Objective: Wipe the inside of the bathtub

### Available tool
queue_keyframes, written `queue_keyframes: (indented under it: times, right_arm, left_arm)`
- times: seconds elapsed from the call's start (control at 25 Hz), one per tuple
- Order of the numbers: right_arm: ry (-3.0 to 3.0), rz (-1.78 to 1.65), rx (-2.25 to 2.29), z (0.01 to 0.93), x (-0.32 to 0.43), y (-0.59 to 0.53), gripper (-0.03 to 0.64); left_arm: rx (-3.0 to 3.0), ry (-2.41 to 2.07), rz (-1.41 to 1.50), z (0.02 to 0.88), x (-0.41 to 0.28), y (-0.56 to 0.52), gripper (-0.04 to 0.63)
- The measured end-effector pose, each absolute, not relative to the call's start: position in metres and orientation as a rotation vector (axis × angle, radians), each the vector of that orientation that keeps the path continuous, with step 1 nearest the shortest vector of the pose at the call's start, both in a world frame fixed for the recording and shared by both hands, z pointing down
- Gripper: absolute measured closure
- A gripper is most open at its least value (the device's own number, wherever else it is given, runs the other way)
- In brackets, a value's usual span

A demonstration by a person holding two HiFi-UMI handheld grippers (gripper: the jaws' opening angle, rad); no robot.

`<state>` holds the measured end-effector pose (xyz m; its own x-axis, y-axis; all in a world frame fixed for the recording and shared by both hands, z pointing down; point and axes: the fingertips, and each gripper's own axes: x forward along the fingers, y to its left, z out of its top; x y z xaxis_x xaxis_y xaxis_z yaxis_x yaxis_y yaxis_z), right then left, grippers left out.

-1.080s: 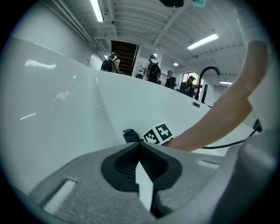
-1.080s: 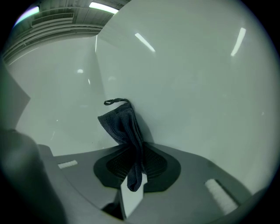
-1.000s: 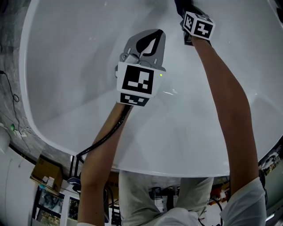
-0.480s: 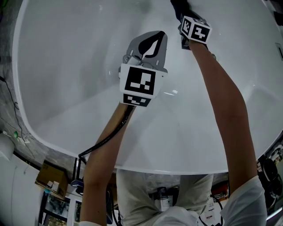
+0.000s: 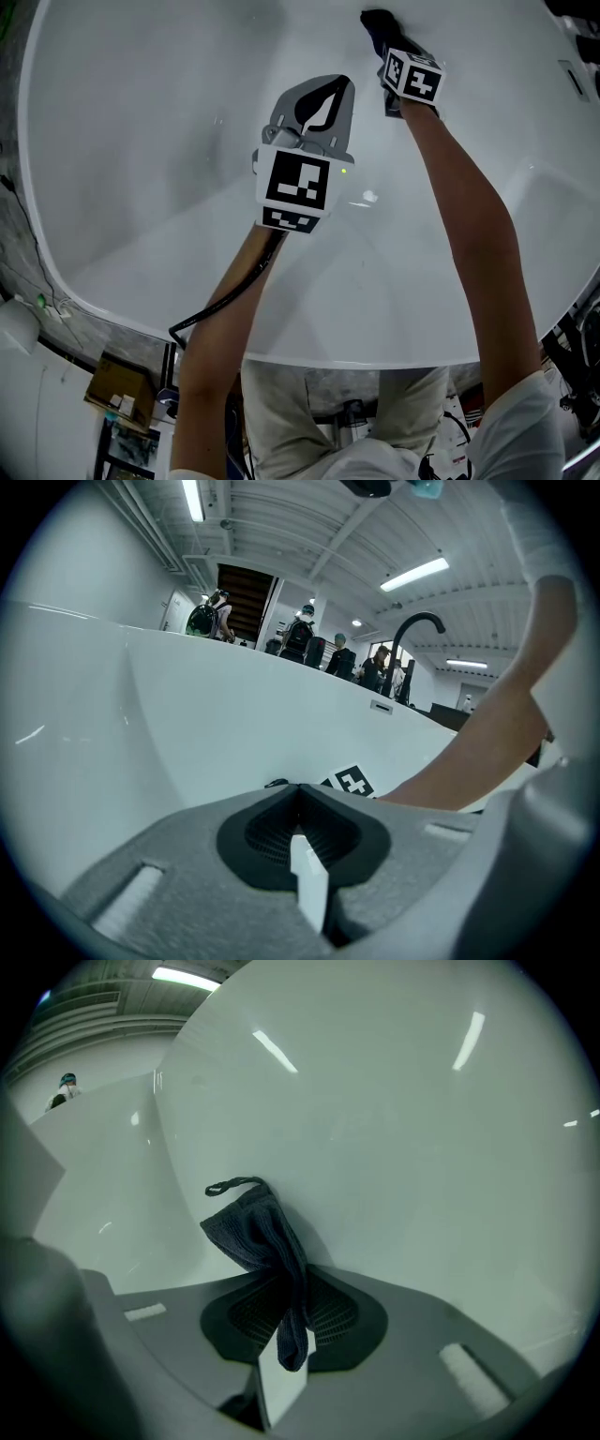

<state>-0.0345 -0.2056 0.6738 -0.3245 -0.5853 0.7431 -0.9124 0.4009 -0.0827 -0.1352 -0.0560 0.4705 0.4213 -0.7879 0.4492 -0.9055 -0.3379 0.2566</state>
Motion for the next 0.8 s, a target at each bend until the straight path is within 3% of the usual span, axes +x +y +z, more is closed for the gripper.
queue_keyframes:
  times: [0.8]
  right_arm:
    - [-1.992, 0.790, 1.397, 0.657, 0.095, -0.209, 0.561]
  left_arm:
    - [2.236, -1.371, 0.381, 0.466, -0.015, -0.074, 0.595]
